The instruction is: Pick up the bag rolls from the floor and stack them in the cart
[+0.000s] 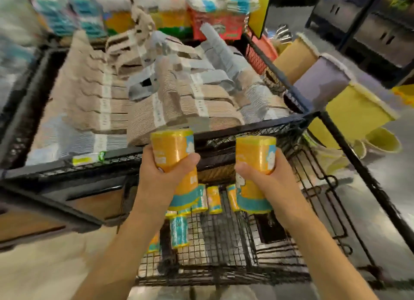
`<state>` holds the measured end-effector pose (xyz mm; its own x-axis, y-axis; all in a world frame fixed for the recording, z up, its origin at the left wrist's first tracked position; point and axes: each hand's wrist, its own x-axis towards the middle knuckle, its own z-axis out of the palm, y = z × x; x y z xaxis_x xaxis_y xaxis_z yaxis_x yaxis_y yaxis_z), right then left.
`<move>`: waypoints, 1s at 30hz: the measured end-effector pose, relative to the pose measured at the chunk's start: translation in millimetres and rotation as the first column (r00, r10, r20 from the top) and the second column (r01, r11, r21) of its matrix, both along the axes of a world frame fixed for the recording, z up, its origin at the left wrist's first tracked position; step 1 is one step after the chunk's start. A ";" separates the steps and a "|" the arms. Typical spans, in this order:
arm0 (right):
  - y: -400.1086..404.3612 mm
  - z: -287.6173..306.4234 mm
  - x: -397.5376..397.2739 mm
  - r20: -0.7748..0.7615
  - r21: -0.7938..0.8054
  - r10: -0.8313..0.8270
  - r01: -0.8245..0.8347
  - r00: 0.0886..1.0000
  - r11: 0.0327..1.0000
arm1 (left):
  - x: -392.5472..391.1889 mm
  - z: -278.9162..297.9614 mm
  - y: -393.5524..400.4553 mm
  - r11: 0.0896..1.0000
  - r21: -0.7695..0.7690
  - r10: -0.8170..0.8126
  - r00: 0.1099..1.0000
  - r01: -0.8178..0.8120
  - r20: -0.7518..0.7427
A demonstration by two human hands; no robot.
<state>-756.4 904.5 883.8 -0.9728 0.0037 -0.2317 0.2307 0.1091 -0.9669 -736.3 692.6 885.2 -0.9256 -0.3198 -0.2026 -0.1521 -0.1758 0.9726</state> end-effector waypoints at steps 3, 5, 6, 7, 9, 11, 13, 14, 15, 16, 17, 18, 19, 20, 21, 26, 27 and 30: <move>10.8 -5.4 -18.7 0.013 -0.012 0.114 -0.114 0.993 0.993 | -0.3 -6.0 13.4 0.996 -0.028 0.083 0.995 -0.082 0.050; 14.4 -9.9 -28.4 0.026 -0.015 0.166 -0.166 0.986 0.986 | -1.7 -9.6 19.2 0.991 -0.055 0.128 0.990 -0.124 0.066; 15.6 -13.7 -32.1 0.032 -0.014 0.187 -0.187 0.982 0.982 | -2.3 -11.9 21.9 0.989 -0.056 0.143 0.987 -0.139 0.075; 15.9 -17.6 -35.4 0.038 -0.011 0.203 -0.202 0.979 0.979 | -2.8 -13.9 24.1 0.987 -0.051 0.155 0.984 -0.151 0.087; 14.9 -25.8 -40.5 0.058 -0.001 0.216 -0.216 0.975 0.976 | -3.2 -20.4 26.0 0.986 -0.061 0.164 0.979 -0.157 0.119; 12.0 -36.1 -44.2 0.085 -0.011 0.212 -0.212 0.974 0.977 | -2.3 -28.8 26.6 0.987 -0.090 0.146 0.977 -0.133 0.154; 8.9 -48.1 -47.3 0.111 -0.010 0.218 -0.218 0.970 0.976 | -2.0 -40.1 27.7 0.988 -0.104 0.131 0.971 -0.112 0.200; 7.2 -54.6 -48.6 0.123 -0.008 0.220 -0.220 0.968 0.975 | -2.8 -47.3 28.2 0.989 -0.105 0.130 0.966 -0.108 0.223; 5.7 -61.2 -49.8 0.133 -0.006 0.218 -0.219 0.967 0.976 | -4.4 -54.8 28.9 0.989 -0.106 0.129 0.961 -0.105 0.244; 4.3 -68.9 -51.0 0.144 -0.004 0.215 -0.217 0.966 0.976 | -6.3 -63.4 29.3 0.989 -0.108 0.126 0.956 -0.100 0.265; 3.0 -76.7 -51.8 0.161 -0.004 0.212 -0.215 0.964 0.977 | -8.2 -71.2 30.0 0.990 -0.107 0.120 0.950 -0.093 0.287; 2.3 -85.0 -52.7 0.179 -0.004 0.213 -0.215 0.961 0.977 | -9.9 -80.6 30.8 0.991 -0.105 0.117 0.944 -0.088 0.307; 1.2 -93.4 -54.0 0.193 -0.001 0.213 -0.217 0.958 0.976 | -11.9 -90.1 31.2 0.991 -0.101 0.117 0.938 -0.088 0.325; 0.1 -102.7 -55.6 0.207 0.005 0.213 -0.219 0.955 0.976 | -14.1 -100.4 31.4 0.991 -0.097 0.119 0.932 -0.091 0.341; -1.1 -112.1 -57.3 0.221 0.013 0.214 -0.222 0.951 0.975 | -16.3 -110.4 31.8 0.991 -0.094 0.125 0.926 -0.098 0.357; -7.0 -168.7 -66.6 0.296 0.015 0.190 -0.203 0.936 0.979 | -27.7 -168.7 29.7 0.987 -0.117 0.147 0.901 -0.108 0.408; -7.5 -181.9 -67.9 0.310 0.016 0.184 -0.199 0.933 0.980 | -29.7 -181.6 29.1 0.986 -0.131 0.152 0.893 -0.106 0.424; -9.1 -224.9 -69.6 0.368 -0.012 0.171 -0.179 0.914 0.984 | -34.5 -224.5 28.3 0.977 -0.192 0.172 0.866 -0.090 0.469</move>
<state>-826.0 895.5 658.9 -0.8052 -0.1499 -0.5737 0.5436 0.2000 -0.8152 -770.8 720.9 660.7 -0.6732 -0.4968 -0.5476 -0.5941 -0.0775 0.8006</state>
